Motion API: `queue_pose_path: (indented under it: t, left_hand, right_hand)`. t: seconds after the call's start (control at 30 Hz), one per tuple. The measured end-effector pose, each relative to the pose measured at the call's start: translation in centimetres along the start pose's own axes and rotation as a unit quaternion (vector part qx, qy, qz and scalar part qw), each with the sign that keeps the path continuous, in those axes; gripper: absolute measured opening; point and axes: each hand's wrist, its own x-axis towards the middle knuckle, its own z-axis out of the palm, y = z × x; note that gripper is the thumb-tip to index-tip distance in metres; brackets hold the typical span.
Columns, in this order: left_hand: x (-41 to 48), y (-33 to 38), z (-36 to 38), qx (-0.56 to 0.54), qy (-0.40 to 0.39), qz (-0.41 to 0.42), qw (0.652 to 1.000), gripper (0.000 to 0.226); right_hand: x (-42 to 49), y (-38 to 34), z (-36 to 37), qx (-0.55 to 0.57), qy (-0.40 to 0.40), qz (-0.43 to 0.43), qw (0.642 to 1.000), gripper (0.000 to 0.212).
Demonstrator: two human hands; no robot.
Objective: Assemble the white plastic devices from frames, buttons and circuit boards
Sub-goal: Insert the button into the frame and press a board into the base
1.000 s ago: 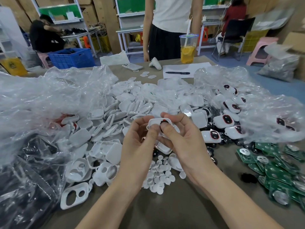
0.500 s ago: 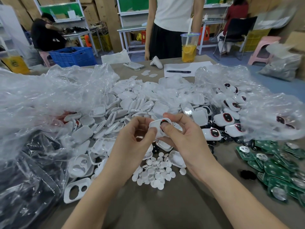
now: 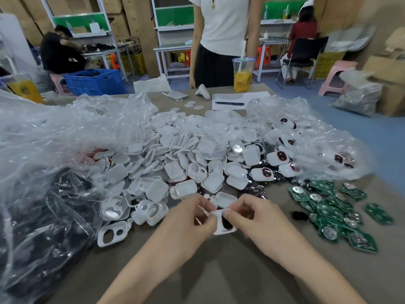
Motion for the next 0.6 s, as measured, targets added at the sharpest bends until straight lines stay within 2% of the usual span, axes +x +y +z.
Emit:
queue_pose_path:
  t: [0.13,0.27,0.43,0.6]
  left_hand:
    - [-1.1,0.0,1.0,0.075,-0.02,-0.004,0.997,0.007]
    - [-1.2,0.2,1.0,0.122,-0.015,0.01,0.992,0.007]
    - [-1.3,0.2,0.9,0.147,0.002,0.025,0.989,0.011]
    - [-1.8,-0.2,1.0,0.096,0.031,0.032,0.994,0.013]
  right_hand:
    - [-1.1,0.0,-0.1,-0.117,-0.022,0.002,0.993,0.014]
    - [-1.1,-0.4,0.4,-0.166,-0.015,-0.005,0.986,0.019]
    - [-1.4,-0.4,0.6,-0.176,0.004,-0.017,0.984,0.018]
    - [-1.9,-0.2,0.8,-0.146,0.028,-0.022,0.989,0.013]
